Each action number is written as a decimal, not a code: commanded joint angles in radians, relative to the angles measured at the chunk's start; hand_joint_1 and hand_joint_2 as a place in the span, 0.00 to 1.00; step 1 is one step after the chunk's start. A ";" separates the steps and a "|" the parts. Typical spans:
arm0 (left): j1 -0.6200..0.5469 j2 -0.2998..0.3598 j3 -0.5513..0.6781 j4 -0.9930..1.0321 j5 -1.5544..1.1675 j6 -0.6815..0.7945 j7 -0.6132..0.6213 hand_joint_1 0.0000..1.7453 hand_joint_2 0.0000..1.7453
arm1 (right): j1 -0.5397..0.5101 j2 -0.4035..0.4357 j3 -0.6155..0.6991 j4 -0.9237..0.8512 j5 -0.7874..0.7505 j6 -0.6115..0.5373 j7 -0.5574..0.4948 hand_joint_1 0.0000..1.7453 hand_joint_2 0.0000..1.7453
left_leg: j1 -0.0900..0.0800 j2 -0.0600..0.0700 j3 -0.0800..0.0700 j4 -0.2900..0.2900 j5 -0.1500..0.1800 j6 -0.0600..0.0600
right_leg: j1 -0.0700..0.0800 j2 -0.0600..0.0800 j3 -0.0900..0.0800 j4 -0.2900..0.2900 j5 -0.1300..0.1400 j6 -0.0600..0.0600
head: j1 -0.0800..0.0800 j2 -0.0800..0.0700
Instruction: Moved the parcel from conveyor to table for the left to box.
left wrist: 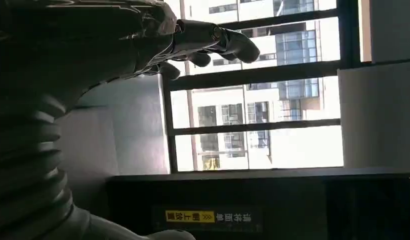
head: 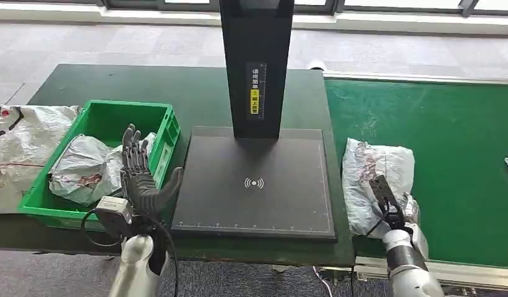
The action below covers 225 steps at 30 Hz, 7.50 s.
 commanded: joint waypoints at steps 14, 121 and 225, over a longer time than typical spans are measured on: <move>0.113 -0.019 -0.008 -0.035 -0.007 0.025 0.005 0.00 1.00 | -0.070 0.009 0.087 0.056 -0.003 -0.015 -0.021 1.00 1.00 | 0.000 0.004 0.005 -0.003 -0.001 0.000 | 0.000 0.005 0.004 -0.003 0.000 -0.001 | 0.000 0.000; 0.050 -0.019 0.017 0.056 -0.020 0.065 0.005 0.00 1.00 | 0.162 0.279 0.892 -0.406 -0.225 -0.444 -0.338 0.00 1.00 | 0.002 0.001 0.005 -0.003 0.000 -0.001 | 0.002 0.001 0.003 -0.002 -0.002 -0.002 | 0.000 0.000; -0.582 -0.019 -1.339 1.089 -0.401 0.351 0.899 1.00 1.00 | 0.497 0.291 0.914 -1.384 -0.467 -0.444 -0.553 0.00 1.00 | 0.001 0.005 0.011 -0.003 0.000 -0.001 | 0.001 0.006 0.009 -0.003 0.001 -0.001 | 0.000 0.000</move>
